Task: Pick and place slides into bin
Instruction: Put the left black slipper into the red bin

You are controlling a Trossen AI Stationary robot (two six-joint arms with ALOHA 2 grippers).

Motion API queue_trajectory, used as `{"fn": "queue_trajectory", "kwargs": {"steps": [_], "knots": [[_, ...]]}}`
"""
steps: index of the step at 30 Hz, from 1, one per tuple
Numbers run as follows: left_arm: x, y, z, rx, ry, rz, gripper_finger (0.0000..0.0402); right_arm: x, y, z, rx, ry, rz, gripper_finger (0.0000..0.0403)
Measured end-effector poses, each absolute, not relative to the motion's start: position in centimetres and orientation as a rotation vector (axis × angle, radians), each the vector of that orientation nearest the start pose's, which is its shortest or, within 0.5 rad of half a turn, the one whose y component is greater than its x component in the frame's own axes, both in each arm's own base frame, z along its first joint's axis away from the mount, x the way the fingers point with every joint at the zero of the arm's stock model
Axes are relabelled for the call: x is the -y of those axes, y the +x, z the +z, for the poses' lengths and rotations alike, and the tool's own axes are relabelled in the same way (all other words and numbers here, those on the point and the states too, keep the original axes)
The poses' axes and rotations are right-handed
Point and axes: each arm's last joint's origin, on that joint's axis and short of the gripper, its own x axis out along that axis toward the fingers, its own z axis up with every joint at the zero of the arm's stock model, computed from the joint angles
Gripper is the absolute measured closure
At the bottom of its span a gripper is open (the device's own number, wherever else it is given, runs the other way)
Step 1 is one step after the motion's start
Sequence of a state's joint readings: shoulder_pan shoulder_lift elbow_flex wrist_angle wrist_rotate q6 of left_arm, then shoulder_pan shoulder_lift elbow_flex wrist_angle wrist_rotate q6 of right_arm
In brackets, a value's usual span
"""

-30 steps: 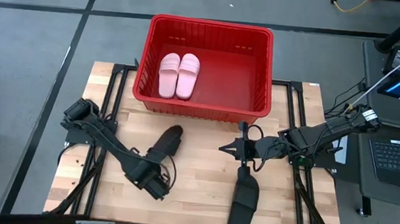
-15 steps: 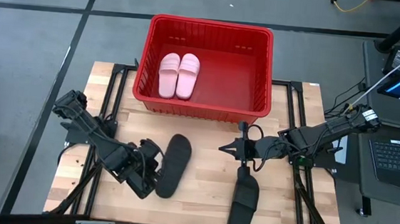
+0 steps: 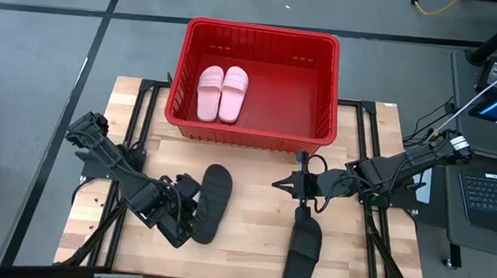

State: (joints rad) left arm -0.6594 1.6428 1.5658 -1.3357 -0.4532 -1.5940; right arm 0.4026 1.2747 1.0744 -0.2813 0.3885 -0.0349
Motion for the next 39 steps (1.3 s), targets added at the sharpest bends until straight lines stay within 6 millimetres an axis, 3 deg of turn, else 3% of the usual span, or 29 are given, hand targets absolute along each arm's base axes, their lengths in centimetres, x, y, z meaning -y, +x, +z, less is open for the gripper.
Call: {"fn": "queue_trajectory", "kwargs": {"steps": [18,23,33,39], "knots": [[17.6,24.6,31.5,-0.936,-0.705,0.763,0.0218,-9.9,26.1,32.2,-0.446,-0.221,0.023,0.0395],[17.9,24.5,31.5,-0.964,-0.644,0.719,0.0206,-9.9,26.0,32.2,-0.453,-0.224,0.023,0.0395],[18.6,24.6,31.5,-0.971,-0.689,0.67,0.0208,-9.9,25.9,31.9,-0.479,-0.235,0.024,0.0395],[19.4,24.0,31.7,-0.85,-0.657,0.677,0.0206,-10.0,25.9,31.9,-0.484,-0.222,0.056,0.0395]]}}
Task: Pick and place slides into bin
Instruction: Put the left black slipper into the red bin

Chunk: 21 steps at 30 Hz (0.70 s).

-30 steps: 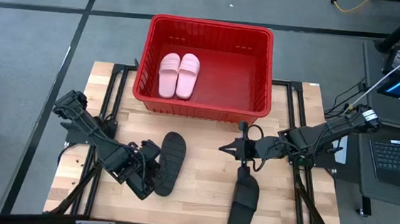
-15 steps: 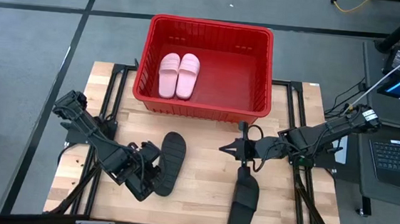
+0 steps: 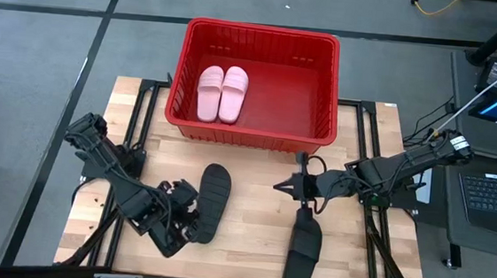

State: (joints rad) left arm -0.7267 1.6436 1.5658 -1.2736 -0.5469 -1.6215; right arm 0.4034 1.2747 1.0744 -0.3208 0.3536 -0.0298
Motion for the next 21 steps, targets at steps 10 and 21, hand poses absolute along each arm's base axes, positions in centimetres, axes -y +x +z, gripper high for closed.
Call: {"fn": "queue_trajectory", "kwargs": {"steps": [10,21], "knots": [[20.9,22.9,29.3,-0.814,-0.663,0.667,0.0206,-10.0,25.9,31.9,-0.48,-0.19,0.068,0.0395],[22.8,20.9,24.2,-0.753,-0.697,0.619,0.0206,-10.2,26.3,32.8,-0.385,-0.152,0.067,0.0395]]}}
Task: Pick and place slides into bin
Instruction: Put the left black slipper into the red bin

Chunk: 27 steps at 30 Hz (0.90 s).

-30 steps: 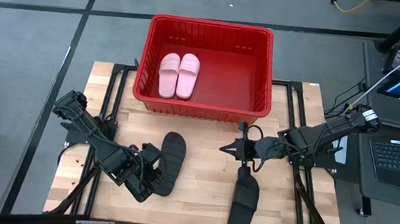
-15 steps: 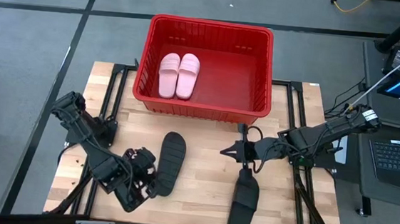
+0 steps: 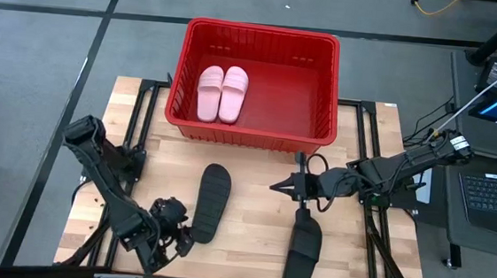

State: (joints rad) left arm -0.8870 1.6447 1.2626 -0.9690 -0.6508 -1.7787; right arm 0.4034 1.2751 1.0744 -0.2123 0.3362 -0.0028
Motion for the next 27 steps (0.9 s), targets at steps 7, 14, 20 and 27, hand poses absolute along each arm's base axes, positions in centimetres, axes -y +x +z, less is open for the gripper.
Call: {"fn": "queue_trajectory", "kwargs": {"steps": [7,14,20,27], "knots": [[23.9,19.1,22.8,-0.606,-0.747,0.607,0.0206,-10.2,26.4,33.1,-0.356,-0.115,0.062,0.0395],[24.2,18.6,19.8,-0.488,-0.892,0.551,0.0206,-10.2,26.4,33.1,-0.358,-0.087,0.057,0.0395],[23.7,18.9,17.9,-0.489,-0.936,0.523,0.0206,-10.2,26.4,33.1,-0.359,-0.065,0.053,0.0395],[23.1,18.8,17.5,-0.527,-0.893,0.556,0.0206,-10.2,26.4,33.0,-0.36,-0.038,0.048,0.0395]]}}
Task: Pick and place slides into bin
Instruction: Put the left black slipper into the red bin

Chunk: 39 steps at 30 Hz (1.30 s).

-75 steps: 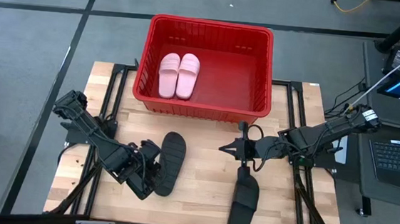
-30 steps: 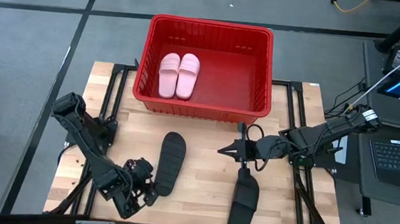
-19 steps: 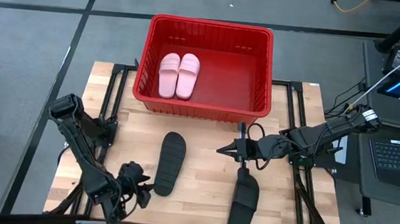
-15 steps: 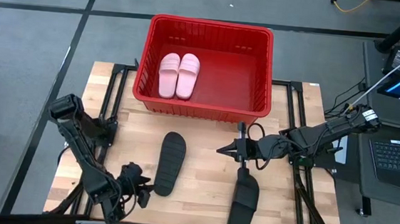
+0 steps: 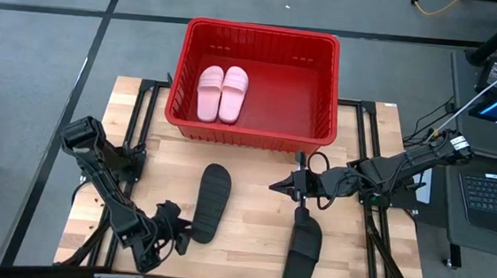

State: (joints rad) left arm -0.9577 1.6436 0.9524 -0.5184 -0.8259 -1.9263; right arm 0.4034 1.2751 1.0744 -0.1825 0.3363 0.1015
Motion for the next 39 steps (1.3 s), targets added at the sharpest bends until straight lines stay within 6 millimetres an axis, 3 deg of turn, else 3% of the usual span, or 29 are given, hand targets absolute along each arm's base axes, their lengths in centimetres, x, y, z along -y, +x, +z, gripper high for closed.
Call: {"fn": "queue_trajectory", "kwargs": {"steps": [18,26,39], "knots": [[22.3,18.2,16.9,-0.613,-0.866,0.628,0.0206,-10.2,26.4,33.0,-0.361,-0.041,0.048,0.0395],[20.9,17.3,13.2,-0.511,-0.972,0.586,0.0206,-10.2,26.4,33.0,-0.361,-0.035,0.048,0.0395],[19.0,16.1,10.2,-0.391,-1.017,0.476,0.0206,-10.2,26.4,33.0,-0.361,-0.013,0.044,0.0395]]}}
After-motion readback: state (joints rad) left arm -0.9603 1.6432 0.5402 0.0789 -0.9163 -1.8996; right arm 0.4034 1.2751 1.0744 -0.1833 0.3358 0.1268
